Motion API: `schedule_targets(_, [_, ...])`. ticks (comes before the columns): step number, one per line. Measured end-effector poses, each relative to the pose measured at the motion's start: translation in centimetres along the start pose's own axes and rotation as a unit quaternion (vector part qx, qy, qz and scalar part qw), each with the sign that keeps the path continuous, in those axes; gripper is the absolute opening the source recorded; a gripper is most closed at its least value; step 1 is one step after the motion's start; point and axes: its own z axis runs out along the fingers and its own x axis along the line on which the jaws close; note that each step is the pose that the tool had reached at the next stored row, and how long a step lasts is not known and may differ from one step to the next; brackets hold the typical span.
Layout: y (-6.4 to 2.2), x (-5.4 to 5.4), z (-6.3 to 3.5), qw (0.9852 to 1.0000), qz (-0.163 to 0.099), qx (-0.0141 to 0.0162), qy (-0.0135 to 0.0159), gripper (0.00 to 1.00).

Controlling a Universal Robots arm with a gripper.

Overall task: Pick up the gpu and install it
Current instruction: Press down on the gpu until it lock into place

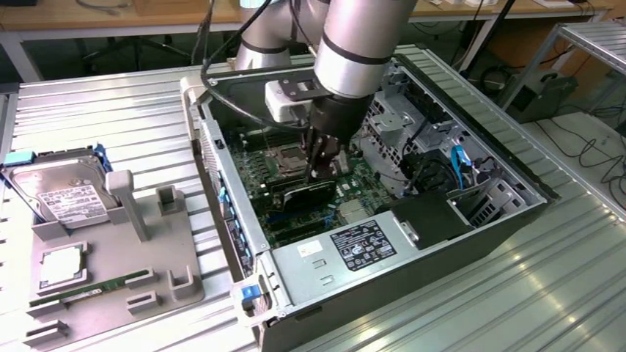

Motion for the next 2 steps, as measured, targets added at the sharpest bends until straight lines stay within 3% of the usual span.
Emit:
schedule_targets(1, [-1.54, -0.05, -1.02, 1.0, 0.0, -0.0026, 0.0, 0.11])
schedule_targets(2, [-1.54, -0.05, -1.02, 1.0, 0.0, -0.0026, 0.0, 0.11])
